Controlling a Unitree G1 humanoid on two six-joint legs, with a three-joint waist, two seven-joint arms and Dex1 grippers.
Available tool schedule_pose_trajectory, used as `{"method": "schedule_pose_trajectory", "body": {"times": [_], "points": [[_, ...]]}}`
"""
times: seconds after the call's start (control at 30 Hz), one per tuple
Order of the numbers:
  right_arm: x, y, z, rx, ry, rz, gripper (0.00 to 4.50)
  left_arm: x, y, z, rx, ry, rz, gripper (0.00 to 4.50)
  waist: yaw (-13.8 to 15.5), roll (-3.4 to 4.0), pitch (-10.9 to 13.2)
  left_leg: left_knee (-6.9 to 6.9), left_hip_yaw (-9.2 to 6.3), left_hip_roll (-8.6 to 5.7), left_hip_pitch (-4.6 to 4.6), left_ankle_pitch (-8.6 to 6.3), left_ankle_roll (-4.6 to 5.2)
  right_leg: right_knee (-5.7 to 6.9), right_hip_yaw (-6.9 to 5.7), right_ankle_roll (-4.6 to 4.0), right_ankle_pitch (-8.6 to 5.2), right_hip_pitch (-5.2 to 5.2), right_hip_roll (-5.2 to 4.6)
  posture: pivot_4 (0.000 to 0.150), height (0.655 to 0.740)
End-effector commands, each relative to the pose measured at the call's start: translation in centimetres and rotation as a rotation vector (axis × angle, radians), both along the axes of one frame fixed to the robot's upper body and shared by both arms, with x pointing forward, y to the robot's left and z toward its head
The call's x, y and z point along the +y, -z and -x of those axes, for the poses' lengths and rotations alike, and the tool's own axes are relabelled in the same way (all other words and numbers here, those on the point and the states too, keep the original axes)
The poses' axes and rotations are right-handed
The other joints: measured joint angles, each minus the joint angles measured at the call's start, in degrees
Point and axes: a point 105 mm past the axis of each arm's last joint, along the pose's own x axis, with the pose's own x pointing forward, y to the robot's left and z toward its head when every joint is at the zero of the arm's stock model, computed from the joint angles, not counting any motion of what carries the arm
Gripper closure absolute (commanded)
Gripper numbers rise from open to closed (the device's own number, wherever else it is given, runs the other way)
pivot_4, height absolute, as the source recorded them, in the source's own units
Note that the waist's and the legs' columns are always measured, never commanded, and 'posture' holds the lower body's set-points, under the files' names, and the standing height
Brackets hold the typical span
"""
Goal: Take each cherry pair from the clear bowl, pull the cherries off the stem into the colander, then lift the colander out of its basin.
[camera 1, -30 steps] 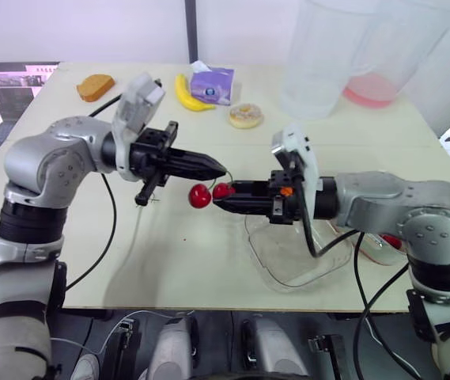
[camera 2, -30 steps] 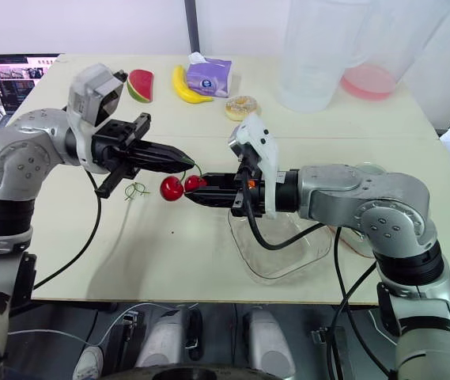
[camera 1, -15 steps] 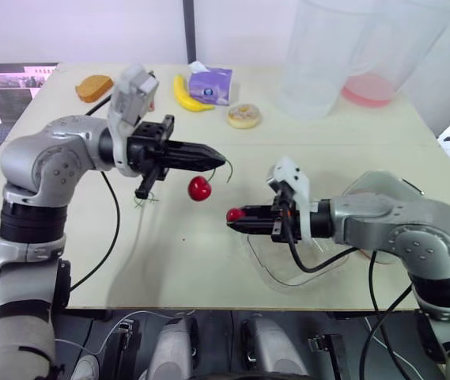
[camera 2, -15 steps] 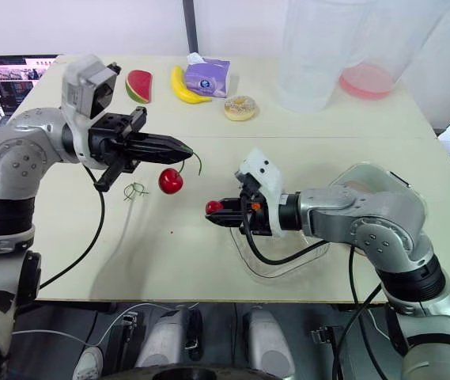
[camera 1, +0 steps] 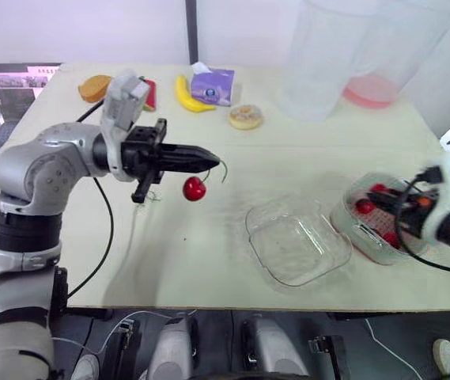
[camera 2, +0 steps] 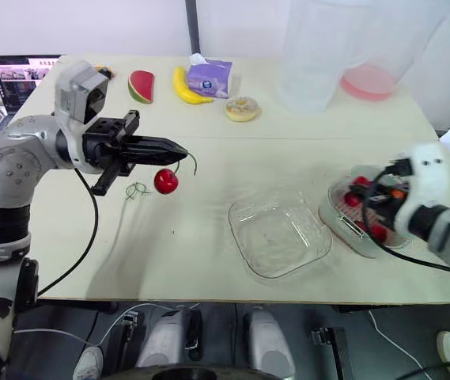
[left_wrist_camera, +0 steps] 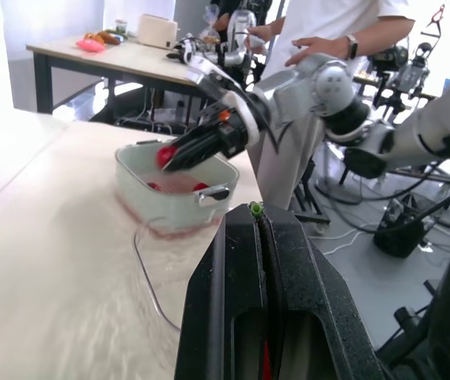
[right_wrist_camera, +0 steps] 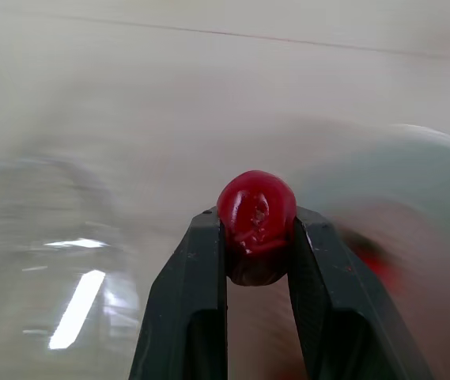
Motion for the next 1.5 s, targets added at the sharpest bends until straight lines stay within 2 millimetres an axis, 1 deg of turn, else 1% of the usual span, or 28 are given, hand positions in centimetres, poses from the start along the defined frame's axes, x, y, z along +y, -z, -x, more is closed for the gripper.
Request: {"method": "schedule_pose_trajectory", "body": {"times": [0.03,0.1,0.17,0.23,0.27,0.37,0.43,0.47,0.53,0.63,0.7,0.77,0.8,0.87,0.9,0.93,0.97,1.0,1.07,1.13,1.23,1.27,1.37,1.5], "points": [[-1.1,0.1,0.4,-0.015,0.116,0.057,3.92,0.0,-0.7,0.6,-0.036,0.01,0.018,4.5,-0.2,0.01,0.0,-0.08,0.0,0.02,0.19,0.01,-0.02,0.0,0.02,0.0,0.0,0.13,0.05,0.15,0.74],[-1.1,0.8,0.4,0.008,0.136,0.054,3.92,0.0,-0.7,0.6,-0.036,0.009,0.019,4.5,-0.1,0.03,0.0,-0.19,0.01,0.04,0.44,0.02,-0.03,0.0,0.04,-0.02,-0.01,0.33,0.09,0.15,0.74],[-1.3,1.3,0.5,0.03,0.156,0.067,3.92,-0.1,-0.7,0.6,-0.036,0.009,0.02,4.5,0.2,0.05,0.0,-0.2,0.06,0.01,0.46,0.02,-0.03,0.0,0.06,-0.01,-0.01,0.34,0.11,0.15,0.74],[-1.7,1.5,0.6,0.04,0.178,0.074,2.9,-0.1,-0.8,0.6,-0.037,0.008,0.022,4.5,0.3,0.05,0.0,-0.19,0.1,-0.01,0.45,0.01,-0.03,-0.01,0.07,-0.01,-0.02,0.34,0.09,0.15,0.74],[-1.7,1.5,0.5,0.038,0.183,0.074,2.63,-0.1,-0.8,0.6,-0.037,0.007,0.022,4.5,0.4,0.05,0.0,-0.19,0.13,-0.02,0.45,0.01,-0.02,-0.02,0.08,0.0,-0.02,0.35,0.07,0.15,0.74],[-1.6,1.2,0.4,0.024,0.184,0.07,1.22,-0.1,-0.9,0.5,-0.039,0.007,0.021,4.5,0.5,0.05,0.0,-0.17,0.14,-0.04,0.44,0.0,-0.01,-0.03,0.08,0.0,-0.02,0.36,0.04,0.15,0.74],[-1.4,0.5,0.3,-0.01,0.179,0.051,0.31,-0.1,-0.9,0.5,-0.04,0.007,0.021,4.5,0.4,0.05,0.0,-0.17,0.14,-0.04,0.44,0.0,-0.01,-0.03,0.08,0.01,-0.02,0.37,0.05,0.15,0.74],[-1.3,0.1,0.3,-0.026,0.177,0.039,0.06,-0.1,-0.9,0.5,-0.039,0.006,0.021,4.5,0.4,0.05,0.0,-0.17,0.13,-0.03,0.44,0.0,-0.01,-0.03,0.08,0.01,-0.02,0.36,0.06,0.15,0.74],[-0.2,-1.4,0.0,-0.097,0.127,-0.016,0.06,-0.1,-0.9,0.4,-0.039,0.004,0.021,4.5,0.3,0.05,0.0,-0.17,0.13,-0.03,0.45,0.0,-0.01,-0.03,0.08,0.0,-0.02,0.36,0.06,0.15,0.74],[2.7,-4.3,0.0,-0.21,-0.037,-0.071,0.06,0.0,-1.0,0.4,-0.04,0.003,0.021,4.5,0.2,0.07,0.0,-0.19,0.14,-0.01,0.45,0.0,-0.01,-0.02,0.09,0.0,-0.02,0.35,0.08,0.15,0.74],[4.7,-5.6,0.3,-0.258,-0.145,-0.12,0.06,0.0,-1.1,0.4,-0.041,0.002,0.022,4.5,0.3,0.06,0.0,-0.2,0.12,0.01,0.46,0.0,-0.01,-0.03,0.08,0.0,-0.02,0.35,0.1,0.15,0.74],[8.6,-6.4,1.5,-0.267,-0.371,-0.188,0.06,-0.1,-1.2,0.4,-0.043,0.003,0.024,4.5,0.3,0.06,0.0,-0.19,0.13,0.0,0.45,0.0,-0.01,-0.03,0.08,0.0,-0.02,0.36,0.08,0.15,0.74],[10.8,-6.2,2.4,-0.239,-0.493,-0.21,0.06,-0.2,-1.2,0.4,-0.046,0.004,0.025,4.5,0.3,0.06,0.0,-0.19,0.13,0.0,0.45,0.0,0.0,-0.03,0.08,0.0,-0.02,0.36,0.07,0.15,0.74],[13.0,-5.5,3.6,-0.18,-0.62,-0.229,0.06,-0.3,-1.3,0.4,-0.049,0.006,0.026,4.5,0.3,0.03,0.0,-0.19,0.11,0.01,0.45,0.0,0.0,-0.05,0.06,0.0,-0.02,0.38,0.07,0.15,0.74],[14.6,-4.8,4.2,-0.138,-0.705,-0.236,0.06,-0.3,-1.4,0.4,-0.052,0.007,0.026,4.5,0.4,0.03,0.0,-0.19,0.1,0.01,0.45,0.0,0.01,-0.06,0.05,0.0,-0.02,0.4,0.06,0.15,0.74],[15.6,-4.4,4.6,-0.112,-0.758,-0.241,0.06,-0.4,-1.4,0.4,-0.053,0.009,0.027,4.5,0.3,0.02,0.0,-0.18,0.1,0.0,0.45,-0.01,0.01,-0.06,0.05,0.0,-0.02,0.41,0.04,0.15,0.74],[16.8,-4.0,4.6,-0.098,-0.798,-0.257,0.06,-0.4,-1.4,0.4,-0.055,0.01,0.028,4.5,0.3,0.01,0.0,-0.15,0.1,0.0,0.45,-0.02,0.03,-0.07,0.05,0.0,-0.02,0.42,0.04,0.15,0.74],[17.5,-3.8,4.5,-0.092,-0.817,-0.267,0.06,-0.5,-1.4,0.4,-0.056,0.011,0.028,4.5,0.2,0.01,0.0,-0.13,0.11,0.0,0.45,-0.02,0.03,-0.07,0.05,0.01,-0.02,0.43,0.03,0.15,0.74],[19.5,-3.7,3.8,-0.093,-0.873,-0.284,0.06,-0.6,-1.4,0.4,-0.057,0.015,0.03,4.5,0.0,0.01,0.0,-0.11,0.11,0.0,0.45,-0.02,0.03,-0.06,0.06,0.01,-0.01,0.42,0.01,0.15,0.74],[20.9,-3.8,2.6,-0.094,-0.884,-0.31,0.06,-0.7,-1.4,0.4,-0.058,0.018,0.031,4.5,-0.1,0.02,0.0,-0.11,0.1,0.03,0.46,-0.02,0.03,-0.05,0.07,0.0,-0.01,0.39,0.02,0.15,0.74],[21.9,-3.9,1.0,-0.101,-0.867,-0.326,0.06,-0.8,-1.4,0.4,-0.059,0.022,0.031,4.5,0.3,0.02,0.0,-0.13,0.1,0.04,0.45,-0.02,0.03,-0.02,0.06,-0.02,-0.01,0.35,0.02,0.15,0.74],[22.7,-4.0,0.4,-0.103,-0.878,-0.332,0.06,-0.9,-1.3,0.4,-0.06,0.023,0.031,4.5,0.4,0.01,0.0,-0.13,0.1,0.03,0.42,-0.02,0.03,-0.02,0.05,-0.02,-0.02,0.34,0.0,0.15,0.74],[24.4,-4.4,-0.1,-0.109,-0.922,-0.358,0.06,-1.0,-1.4,0.4,-0.063,0.025,0.033,4.5,0.3,0.01,0.0,-0.08,0.14,0.02,0.32,-0.02,0.03,-0.03,0.05,-0.02,-0.01,0.23,-0.06,0.15,0.74],[25.1,-4.6,-0.4,-0.114,-0.941,-0.373,0.06,-1.0,-1.4,0.3,-0.066,0.022,0.035,4.5,0.4,0.01,0.0,-0.08,0.11,0.01,0.3,-0.02,0.04,-0.03,0.01,-0.02,-0.01,0.24,-0.09,0.15,0.74]]}}
